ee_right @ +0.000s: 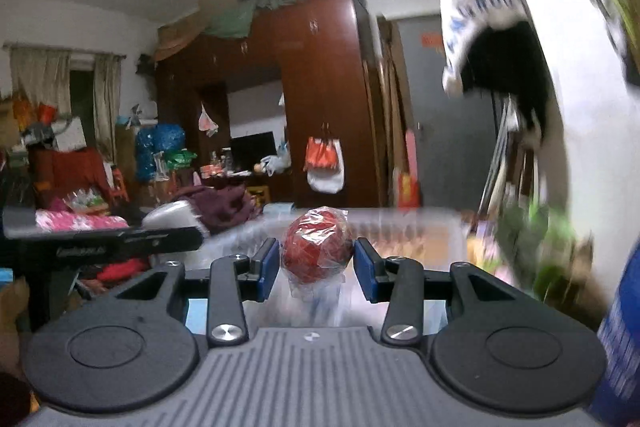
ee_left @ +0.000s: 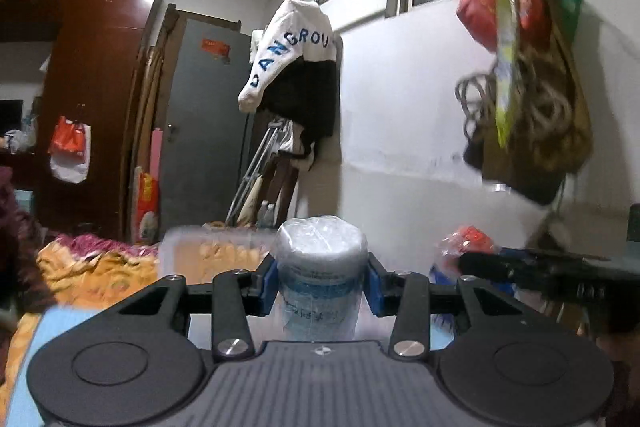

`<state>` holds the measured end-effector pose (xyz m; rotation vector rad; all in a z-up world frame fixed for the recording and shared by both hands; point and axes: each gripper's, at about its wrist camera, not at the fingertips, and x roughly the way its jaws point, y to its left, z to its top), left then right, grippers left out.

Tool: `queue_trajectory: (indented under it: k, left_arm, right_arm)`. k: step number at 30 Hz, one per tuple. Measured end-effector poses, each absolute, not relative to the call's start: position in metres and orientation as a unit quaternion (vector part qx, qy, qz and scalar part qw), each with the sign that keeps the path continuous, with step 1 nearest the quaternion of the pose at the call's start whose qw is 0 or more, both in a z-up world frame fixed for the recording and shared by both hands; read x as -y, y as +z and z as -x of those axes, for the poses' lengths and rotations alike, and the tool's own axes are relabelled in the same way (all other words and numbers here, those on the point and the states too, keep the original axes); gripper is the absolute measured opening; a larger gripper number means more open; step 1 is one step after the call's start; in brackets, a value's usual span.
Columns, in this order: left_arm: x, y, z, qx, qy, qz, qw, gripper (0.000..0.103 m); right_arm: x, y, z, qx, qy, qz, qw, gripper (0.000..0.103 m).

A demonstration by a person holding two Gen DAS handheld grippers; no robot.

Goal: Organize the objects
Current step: 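Grasp the bagged white roll with the left gripper while the right grasps the bagged red ball, then grasp the bagged red ball with the left gripper while the right grasps the purple box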

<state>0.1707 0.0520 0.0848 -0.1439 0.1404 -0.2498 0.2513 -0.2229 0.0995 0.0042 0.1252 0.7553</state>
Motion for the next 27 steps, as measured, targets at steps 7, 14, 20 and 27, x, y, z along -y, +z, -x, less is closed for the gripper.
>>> queue_trajectory:
  k: [7,14,20,27]
  left_arm:
    - [-0.056,0.091,-0.234,-0.125,-0.09,0.051,0.987,0.092]
    - [-0.069,0.054,-0.158,-0.095,-0.099,0.052,0.989,0.097]
    - [-0.084,0.003,-0.174,-0.195,-0.066,0.051,0.977,0.094]
    - [-0.086,-0.019,-0.191,-0.241,-0.065,0.04,0.967,0.09]
  right_arm:
    - [0.166,0.123,-0.304,-0.079,0.324,0.073,0.94,0.092]
    - [0.199,0.055,-0.243,-0.113,0.372,0.041,0.92,0.103]
    - [0.173,-0.001,-0.236,-0.198,0.408,0.073,0.888,0.103]
    - [0.167,-0.015,-0.235,-0.207,0.416,0.066,0.883,0.086]
